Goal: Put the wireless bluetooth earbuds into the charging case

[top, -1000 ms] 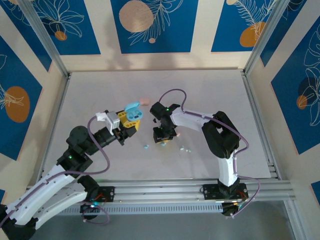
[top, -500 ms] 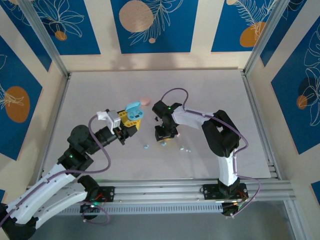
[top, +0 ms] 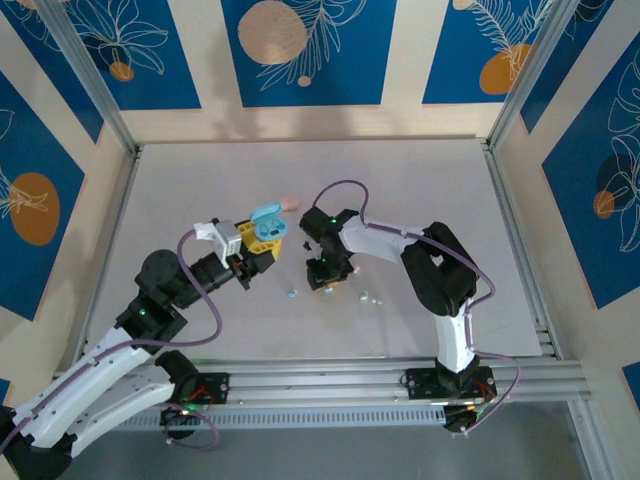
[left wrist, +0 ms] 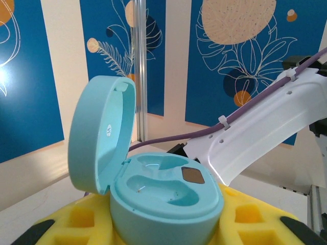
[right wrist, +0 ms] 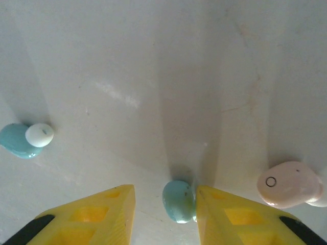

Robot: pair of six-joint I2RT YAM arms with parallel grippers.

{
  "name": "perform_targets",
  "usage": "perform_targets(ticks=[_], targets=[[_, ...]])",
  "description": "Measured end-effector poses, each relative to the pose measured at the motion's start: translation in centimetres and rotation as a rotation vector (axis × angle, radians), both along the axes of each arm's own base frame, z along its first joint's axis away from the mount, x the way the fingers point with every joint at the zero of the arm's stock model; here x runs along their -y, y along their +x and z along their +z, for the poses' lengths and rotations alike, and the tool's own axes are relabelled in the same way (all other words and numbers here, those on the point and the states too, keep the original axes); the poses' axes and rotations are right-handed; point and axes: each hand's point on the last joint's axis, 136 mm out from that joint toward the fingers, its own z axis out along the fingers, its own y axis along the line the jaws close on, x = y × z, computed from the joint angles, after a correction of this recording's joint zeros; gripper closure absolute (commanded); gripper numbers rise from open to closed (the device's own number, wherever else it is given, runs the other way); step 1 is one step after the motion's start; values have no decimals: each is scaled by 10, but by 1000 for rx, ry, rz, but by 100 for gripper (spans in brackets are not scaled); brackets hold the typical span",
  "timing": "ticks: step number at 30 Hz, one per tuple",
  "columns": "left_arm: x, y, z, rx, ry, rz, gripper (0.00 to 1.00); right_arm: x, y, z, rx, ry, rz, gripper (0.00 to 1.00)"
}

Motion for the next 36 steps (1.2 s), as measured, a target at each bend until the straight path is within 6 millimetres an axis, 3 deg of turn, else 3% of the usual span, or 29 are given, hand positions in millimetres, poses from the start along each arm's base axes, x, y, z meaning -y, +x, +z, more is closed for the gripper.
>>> perform_targets(ticks=[11, 27, 36], targets=[[0, 0, 1, 2, -2, 0, 73, 3, -12, -1, -27, -34, 26, 63], [0, 0, 1, -4, -5, -1, 73, -1, 6, -2, 20, -72, 35, 67], [0, 0, 1, -4, -5, -1, 73, 2, 4, -10, 6, -99, 62, 71]])
